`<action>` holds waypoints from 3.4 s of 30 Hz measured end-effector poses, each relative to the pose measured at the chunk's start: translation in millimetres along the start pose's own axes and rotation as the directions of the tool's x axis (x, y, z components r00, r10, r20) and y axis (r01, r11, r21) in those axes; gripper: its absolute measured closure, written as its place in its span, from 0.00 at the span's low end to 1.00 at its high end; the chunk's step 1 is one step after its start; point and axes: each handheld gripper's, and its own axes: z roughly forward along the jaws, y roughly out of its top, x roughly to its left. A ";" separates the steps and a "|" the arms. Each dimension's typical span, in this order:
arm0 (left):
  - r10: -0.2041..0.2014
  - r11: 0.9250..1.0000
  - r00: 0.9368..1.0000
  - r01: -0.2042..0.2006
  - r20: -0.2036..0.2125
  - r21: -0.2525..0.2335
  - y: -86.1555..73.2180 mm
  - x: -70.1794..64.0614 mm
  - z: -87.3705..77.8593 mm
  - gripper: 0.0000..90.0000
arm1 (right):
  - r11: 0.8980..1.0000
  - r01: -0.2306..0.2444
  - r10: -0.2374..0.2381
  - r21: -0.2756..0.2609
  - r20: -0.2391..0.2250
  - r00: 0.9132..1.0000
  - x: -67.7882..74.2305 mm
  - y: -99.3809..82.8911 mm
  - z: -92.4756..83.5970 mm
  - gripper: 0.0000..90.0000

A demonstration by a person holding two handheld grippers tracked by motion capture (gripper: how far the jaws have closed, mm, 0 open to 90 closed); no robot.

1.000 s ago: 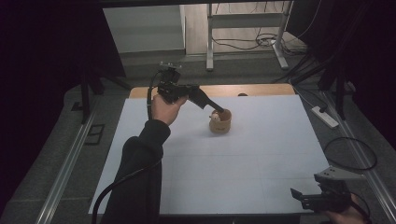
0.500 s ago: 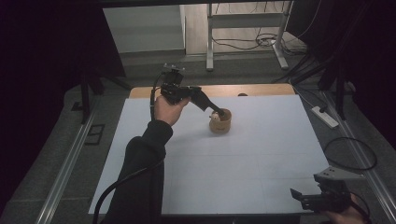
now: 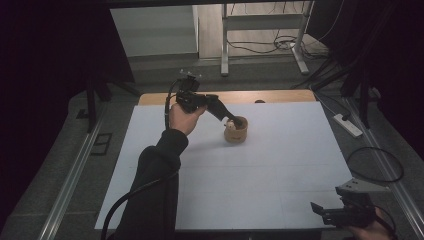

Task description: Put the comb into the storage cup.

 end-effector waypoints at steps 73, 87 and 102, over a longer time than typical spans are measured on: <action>0.203 0.974 0.949 -0.220 -0.240 -0.049 -28.2 -4.7 10.6 0.00 | 1.000 0.015 -0.015 0.006 -0.009 1.000 1.2 0.1 0.7 0.00; 0.197 0.974 0.955 -0.218 -0.223 -0.070 -41.7 -0.4 -3.2 0.00 | 1.000 0.006 -0.006 -0.002 -0.018 1.000 -0.1 0.0 -0.2 0.00; 0.192 0.974 0.956 -0.213 -0.221 -0.073 -59.9 1.7 -17.3 0.00 | 1.000 0.006 -0.006 -0.006 -0.019 1.000 0.0 -0.1 -0.6 0.00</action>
